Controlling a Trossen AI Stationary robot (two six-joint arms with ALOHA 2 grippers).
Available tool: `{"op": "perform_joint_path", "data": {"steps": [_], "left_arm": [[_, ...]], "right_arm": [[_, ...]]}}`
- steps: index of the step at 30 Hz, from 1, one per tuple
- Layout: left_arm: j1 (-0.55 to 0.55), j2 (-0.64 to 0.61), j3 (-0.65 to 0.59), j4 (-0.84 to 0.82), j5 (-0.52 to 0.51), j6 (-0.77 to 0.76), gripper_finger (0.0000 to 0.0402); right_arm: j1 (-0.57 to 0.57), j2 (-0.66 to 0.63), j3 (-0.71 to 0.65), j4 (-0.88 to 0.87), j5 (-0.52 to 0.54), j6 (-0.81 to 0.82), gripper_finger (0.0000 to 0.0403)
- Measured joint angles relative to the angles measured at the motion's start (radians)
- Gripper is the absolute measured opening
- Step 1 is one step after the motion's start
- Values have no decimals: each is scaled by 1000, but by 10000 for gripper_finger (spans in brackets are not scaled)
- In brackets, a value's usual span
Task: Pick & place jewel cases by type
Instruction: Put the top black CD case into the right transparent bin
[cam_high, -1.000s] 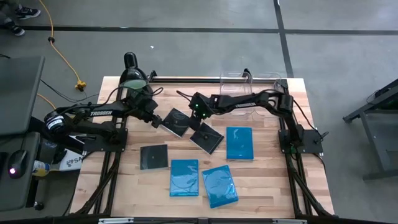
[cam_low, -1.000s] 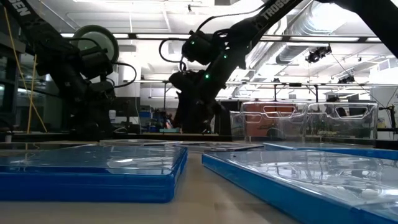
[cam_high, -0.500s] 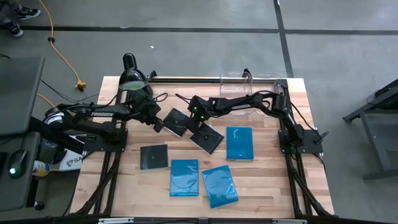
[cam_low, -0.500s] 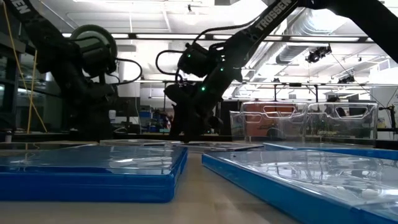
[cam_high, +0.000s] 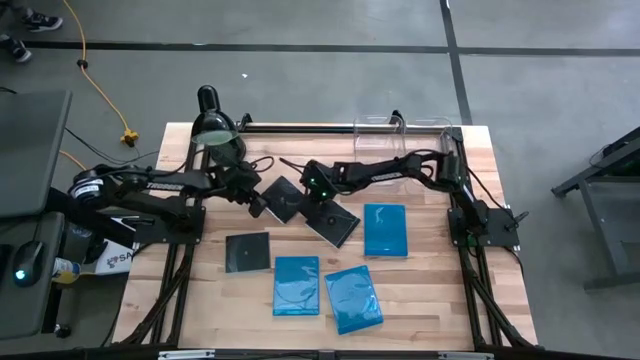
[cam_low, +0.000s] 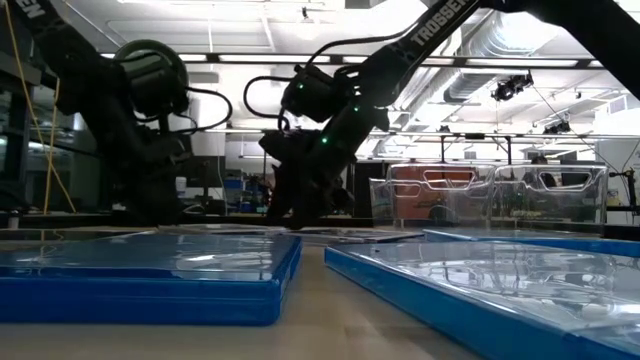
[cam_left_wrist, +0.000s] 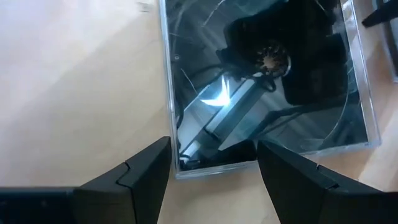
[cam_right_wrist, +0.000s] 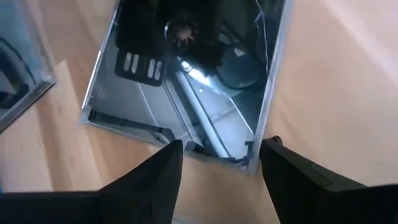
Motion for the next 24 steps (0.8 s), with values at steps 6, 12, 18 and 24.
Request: {"op": "perform_joint_path", "data": {"steps": [6,12,18,24], "left_arm": [[-90,0,0,1,16,-70,236],[-209,0,0,5,30,-165,236],[-313,0,0,3,26,-251,236],[-379,0,0,2,3,-307,236]], "right_arm": [[25,0,0,-3,-1,0,199],[24,0,0,-16,-9,7,199],[22,-1,1,-75,-26,100,199],[43,-4,3,-170,-75,156,199]]}}
